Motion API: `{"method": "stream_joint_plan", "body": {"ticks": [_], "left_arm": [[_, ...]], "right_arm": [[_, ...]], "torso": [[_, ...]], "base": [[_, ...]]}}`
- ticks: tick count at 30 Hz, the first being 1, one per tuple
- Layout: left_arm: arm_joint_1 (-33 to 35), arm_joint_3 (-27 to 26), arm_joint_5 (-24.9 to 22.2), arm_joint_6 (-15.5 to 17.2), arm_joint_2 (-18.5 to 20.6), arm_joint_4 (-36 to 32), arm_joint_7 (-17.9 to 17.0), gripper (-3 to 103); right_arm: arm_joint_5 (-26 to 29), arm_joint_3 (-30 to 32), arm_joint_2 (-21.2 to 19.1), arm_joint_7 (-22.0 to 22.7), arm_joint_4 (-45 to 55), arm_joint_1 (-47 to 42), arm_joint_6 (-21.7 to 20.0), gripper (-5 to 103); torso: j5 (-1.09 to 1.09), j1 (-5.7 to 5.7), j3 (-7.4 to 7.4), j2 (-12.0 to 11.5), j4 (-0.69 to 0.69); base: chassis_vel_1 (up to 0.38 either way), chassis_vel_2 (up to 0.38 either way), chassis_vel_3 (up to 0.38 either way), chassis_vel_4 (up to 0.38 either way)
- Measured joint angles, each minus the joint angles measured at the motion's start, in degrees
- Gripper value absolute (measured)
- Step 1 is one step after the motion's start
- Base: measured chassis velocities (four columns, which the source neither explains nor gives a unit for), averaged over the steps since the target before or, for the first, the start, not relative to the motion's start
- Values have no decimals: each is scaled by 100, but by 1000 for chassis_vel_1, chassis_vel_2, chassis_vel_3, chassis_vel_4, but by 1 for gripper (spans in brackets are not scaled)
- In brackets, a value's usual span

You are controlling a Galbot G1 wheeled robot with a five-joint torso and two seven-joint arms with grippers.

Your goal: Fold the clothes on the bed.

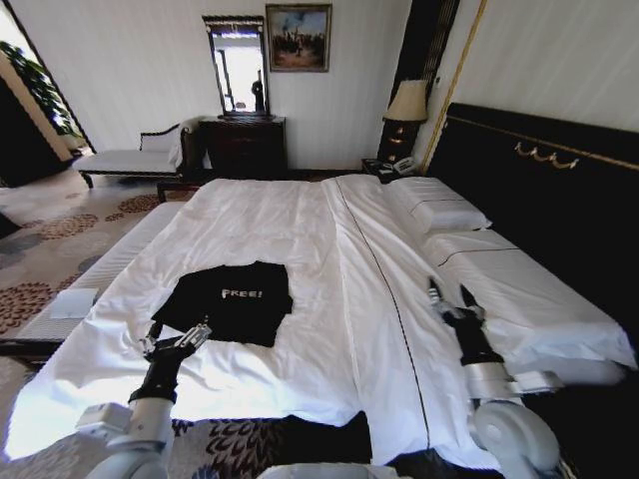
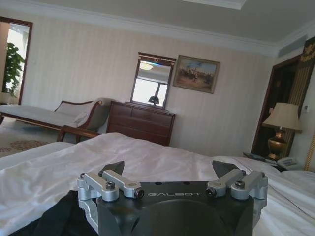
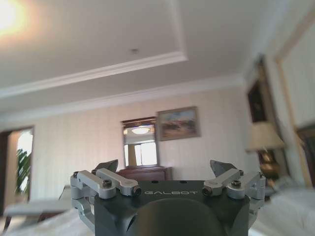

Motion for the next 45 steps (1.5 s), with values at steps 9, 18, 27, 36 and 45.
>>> {"method": "stream_joint_plan", "body": {"ticks": [9, 18, 27, 36, 45], "left_arm": [[118, 338, 533, -380, -70, 12, 282, 100], [138, 840, 503, -558, 33, 53, 378, 100], [61, 621, 103, -284, 630, 75, 328, 100], [57, 132, 148, -253, 852, 166, 237, 100], [-2, -238, -97, -127, 1254, 115, 291, 100]], "right_arm": [[-794, -20, -62, 975, 215, -159, -826, 100], [-62, -277, -99, 1969, 631, -211, -1841, 100], [-201, -250, -79, 684, 627, -300, -1216, 100], [-399, -218, 132, 1446, 561, -291, -1341, 100], [3, -102, -94, 1405, 459, -299, -883, 100]], "torso": [[0, 0, 0, 1, -1], [0, 0, 0, 0, 0], [0, 0, 0, 1, 0], [0, 0, -1, 0, 0], [0, 0, 0, 1, -1]], "base": [[0, 0, 0, 0], [0, 0, 0, 0], [0, 0, 0, 0], [0, 0, 0, 0], [0, 0, 0, 0]]}}
